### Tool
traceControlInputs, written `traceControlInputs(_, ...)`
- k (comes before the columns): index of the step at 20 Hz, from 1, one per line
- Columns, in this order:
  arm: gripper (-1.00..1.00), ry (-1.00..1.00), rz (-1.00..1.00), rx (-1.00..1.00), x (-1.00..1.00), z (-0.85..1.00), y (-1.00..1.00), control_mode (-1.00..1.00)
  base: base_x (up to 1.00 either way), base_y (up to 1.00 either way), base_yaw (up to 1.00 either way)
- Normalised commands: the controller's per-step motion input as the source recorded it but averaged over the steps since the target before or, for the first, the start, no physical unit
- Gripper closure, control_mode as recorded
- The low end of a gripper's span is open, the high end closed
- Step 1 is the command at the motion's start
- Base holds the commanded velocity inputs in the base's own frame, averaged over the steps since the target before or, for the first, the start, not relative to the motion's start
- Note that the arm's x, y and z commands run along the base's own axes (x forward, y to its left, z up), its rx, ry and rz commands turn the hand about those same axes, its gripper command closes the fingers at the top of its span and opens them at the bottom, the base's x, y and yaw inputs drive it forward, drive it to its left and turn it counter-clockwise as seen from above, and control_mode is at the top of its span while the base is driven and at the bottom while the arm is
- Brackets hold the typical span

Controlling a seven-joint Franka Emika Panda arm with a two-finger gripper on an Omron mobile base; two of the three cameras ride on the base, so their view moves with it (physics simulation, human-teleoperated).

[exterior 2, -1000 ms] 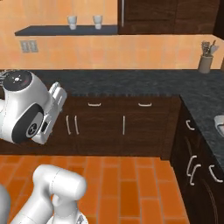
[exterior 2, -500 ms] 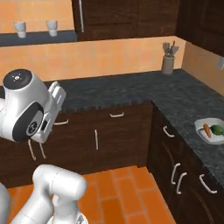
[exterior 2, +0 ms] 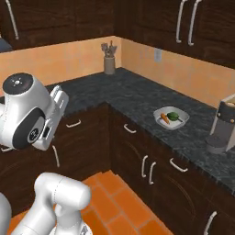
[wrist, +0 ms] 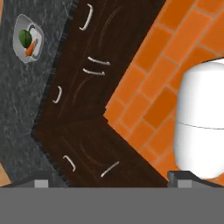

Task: Take the meat container that has the fish and place it on the second highest rack of the freezer. Then take the vegetable container that has the carrot and avocado and place it on the highest rack of the freezer.

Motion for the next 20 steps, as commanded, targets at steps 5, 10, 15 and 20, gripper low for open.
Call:
traceControlInputs(5,-1.0,0.0,0.0,0.0,0.0,0.0,0.0,1.0,0.68,0.18,-0.55)
traceControlInputs(10,-1.0,0.0,0.0,0.0,0.0,0.0,0.0,1.0,0.84,0.17,-0.42)
traceControlInputs(15,-1.0,0.0,0.0,0.0,0.0,0.0,0.0,1.0,0.69,0.23,-0.43)
traceControlInputs(20,-1.0,0.0,0.0,0.0,0.0,0.0,0.0,1.0,0.48,0.29,-0.41)
